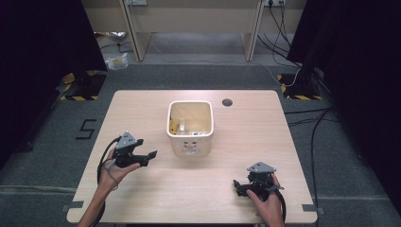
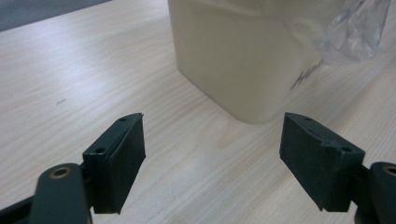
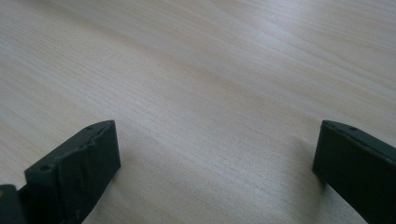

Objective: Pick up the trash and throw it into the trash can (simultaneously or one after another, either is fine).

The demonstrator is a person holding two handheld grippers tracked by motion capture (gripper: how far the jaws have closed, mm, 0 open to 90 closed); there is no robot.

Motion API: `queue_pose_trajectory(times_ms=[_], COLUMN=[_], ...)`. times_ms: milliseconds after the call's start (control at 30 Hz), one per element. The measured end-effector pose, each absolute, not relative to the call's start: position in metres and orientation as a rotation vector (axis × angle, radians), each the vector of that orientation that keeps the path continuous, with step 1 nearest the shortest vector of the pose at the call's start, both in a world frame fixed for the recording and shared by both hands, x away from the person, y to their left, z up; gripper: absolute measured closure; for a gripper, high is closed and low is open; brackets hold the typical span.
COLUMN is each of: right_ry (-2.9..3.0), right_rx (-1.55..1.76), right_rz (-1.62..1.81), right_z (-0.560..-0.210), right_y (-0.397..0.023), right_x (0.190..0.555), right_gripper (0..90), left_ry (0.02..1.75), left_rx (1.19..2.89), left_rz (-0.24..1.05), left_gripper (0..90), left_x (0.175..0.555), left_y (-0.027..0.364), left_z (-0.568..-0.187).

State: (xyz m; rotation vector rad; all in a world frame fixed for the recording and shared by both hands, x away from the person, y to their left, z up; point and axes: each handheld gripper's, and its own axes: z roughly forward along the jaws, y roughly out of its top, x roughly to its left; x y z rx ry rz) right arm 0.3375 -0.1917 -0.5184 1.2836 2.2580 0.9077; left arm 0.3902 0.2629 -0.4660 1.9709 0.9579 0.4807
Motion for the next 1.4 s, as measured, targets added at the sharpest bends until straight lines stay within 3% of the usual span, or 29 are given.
queue_pose_trajectory(times_ms=[1400], right_ry=[2.258], right_rx=[1.284], right_rz=[0.908], right_z=[-0.518], right_y=[-0.192], right_x=[0.337], right_gripper=[0.7], left_ry=[0.970], left_rx=[2.076], left_rz=[0.414], left_gripper=[21.4], left_x=[0.353], left_y=[0.259], left_z=[-0.516])
